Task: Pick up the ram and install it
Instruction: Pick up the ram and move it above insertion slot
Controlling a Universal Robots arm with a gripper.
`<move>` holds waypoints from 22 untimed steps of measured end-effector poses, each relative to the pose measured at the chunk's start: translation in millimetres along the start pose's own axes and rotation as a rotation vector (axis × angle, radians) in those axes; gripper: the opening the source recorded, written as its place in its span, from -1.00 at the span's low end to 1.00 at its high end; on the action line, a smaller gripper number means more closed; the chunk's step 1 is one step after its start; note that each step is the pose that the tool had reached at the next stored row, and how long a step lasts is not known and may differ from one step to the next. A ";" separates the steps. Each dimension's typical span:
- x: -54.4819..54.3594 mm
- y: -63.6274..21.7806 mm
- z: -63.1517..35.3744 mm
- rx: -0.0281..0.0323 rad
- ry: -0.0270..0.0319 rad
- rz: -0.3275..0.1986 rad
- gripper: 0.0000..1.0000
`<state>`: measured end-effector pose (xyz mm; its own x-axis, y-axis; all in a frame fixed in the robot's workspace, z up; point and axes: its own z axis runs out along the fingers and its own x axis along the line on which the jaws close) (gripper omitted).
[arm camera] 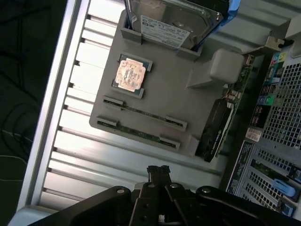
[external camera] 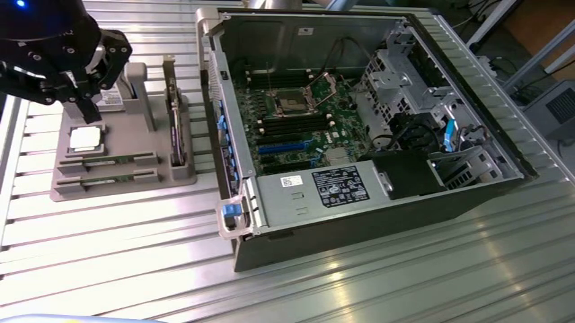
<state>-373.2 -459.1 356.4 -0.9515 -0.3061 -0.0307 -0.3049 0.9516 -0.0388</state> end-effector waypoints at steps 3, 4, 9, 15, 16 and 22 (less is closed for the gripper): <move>0.0 0.0 0.1 -0.0017 -0.0021 -0.056 -0.80; 0.0 0.0 0.2 -0.0023 -0.0029 -0.074 -0.80; 0.0 0.0 0.4 -0.0045 -0.0057 -0.148 -0.80; 0.0 0.0 0.6 -0.0066 -0.0083 -0.215 -0.80; 0.0 0.0 0.6 -0.0069 -0.0087 -0.224 -0.80; 0.0 0.0 0.8 -0.0089 -0.0112 -0.289 -0.80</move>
<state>-373.2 -459.1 355.7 -0.8247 -0.5647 -0.0307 -0.5636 0.8252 -0.0388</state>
